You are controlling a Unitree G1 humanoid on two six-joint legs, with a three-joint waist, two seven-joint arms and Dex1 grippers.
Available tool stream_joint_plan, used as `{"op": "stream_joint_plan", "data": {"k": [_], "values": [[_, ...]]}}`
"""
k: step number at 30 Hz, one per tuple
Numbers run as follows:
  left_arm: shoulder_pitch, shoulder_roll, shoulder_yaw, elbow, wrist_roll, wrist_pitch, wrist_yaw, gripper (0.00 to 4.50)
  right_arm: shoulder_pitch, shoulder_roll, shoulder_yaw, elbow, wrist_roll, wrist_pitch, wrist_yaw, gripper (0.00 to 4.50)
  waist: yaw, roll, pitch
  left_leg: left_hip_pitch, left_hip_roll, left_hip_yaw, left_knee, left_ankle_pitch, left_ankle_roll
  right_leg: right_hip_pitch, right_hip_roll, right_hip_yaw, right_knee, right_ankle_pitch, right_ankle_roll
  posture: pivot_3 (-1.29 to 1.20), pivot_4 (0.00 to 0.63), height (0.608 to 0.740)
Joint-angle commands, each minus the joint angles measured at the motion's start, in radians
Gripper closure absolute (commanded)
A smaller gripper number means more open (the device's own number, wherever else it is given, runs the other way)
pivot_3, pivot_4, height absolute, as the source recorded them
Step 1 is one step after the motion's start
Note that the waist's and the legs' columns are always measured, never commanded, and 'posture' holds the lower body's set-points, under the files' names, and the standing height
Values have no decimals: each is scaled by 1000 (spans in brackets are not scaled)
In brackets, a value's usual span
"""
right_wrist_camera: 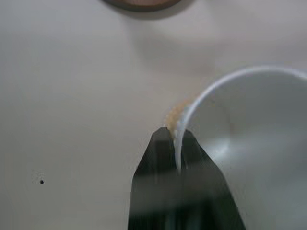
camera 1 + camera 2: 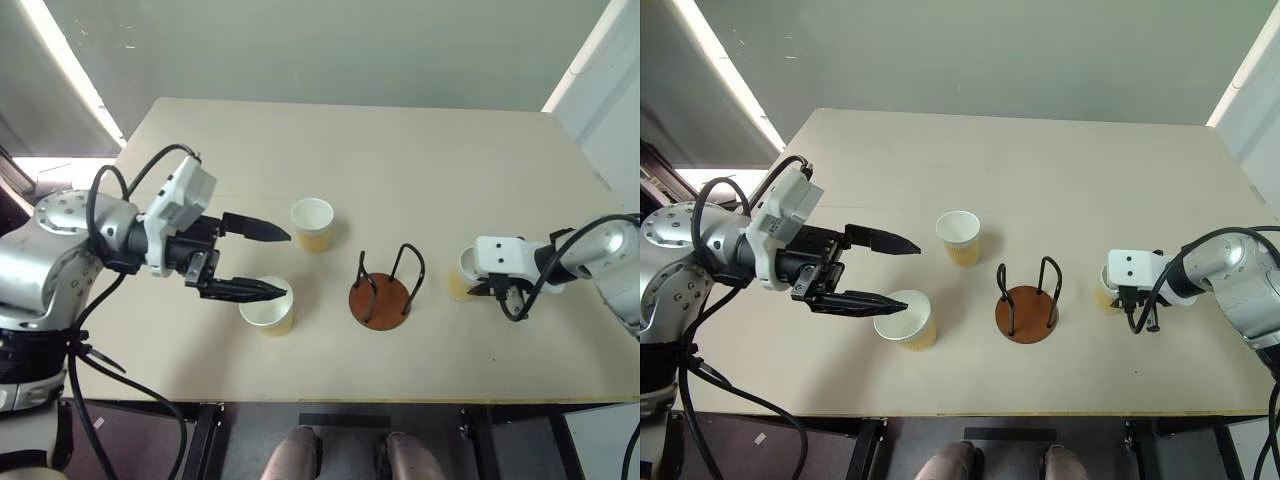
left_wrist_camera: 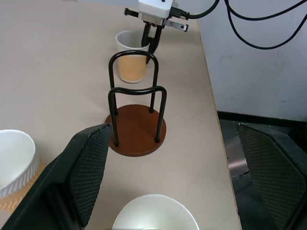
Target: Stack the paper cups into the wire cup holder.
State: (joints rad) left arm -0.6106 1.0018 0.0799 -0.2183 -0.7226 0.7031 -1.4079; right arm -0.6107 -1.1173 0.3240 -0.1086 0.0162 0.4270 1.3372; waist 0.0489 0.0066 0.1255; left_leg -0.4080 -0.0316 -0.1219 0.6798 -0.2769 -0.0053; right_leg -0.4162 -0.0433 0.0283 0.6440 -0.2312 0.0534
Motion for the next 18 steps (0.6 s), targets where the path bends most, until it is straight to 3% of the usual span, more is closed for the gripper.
{"op": "stream_joint_plan", "data": {"k": [1, 7, 13, 18], "values": [[-1, 21, 30, -22, 1, -21, -1, 0, -31, -9, -74, -19, 16, 3, 3, 4483, 0, 0, 0, 0, 0, 0, 0, 0, 0, 0, 0, 0, 0, 0, 0, 0, 150, 740], [16, 39, 41, -14, 0, -22, -6, 0, -235, -21, -159, -63, 125, 126, 70, 4483, -5, 1, 1, 0, 0, 1, 0, 0, 0, -1, 0, 0, 0, 0, 0, 0, 150, 740], [5, 15, 13, -9, -1, -25, -8, 0, -561, 64, -117, -185, 253, 300, 159, 4483, -10, 1, 1, 0, 0, 0, -2, 0, 0, -2, 0, 0, 0, -1, -1, 0, 150, 740], [-28, -6, -18, 7, 8, -24, -16, 0, -599, 91, -77, -264, 296, 366, 176, 4483, -6, 0, 0, -1, 0, -3, -1, 0, 0, 0, 1, -2, -2, -2, -3, 0, 150, 740]]}}
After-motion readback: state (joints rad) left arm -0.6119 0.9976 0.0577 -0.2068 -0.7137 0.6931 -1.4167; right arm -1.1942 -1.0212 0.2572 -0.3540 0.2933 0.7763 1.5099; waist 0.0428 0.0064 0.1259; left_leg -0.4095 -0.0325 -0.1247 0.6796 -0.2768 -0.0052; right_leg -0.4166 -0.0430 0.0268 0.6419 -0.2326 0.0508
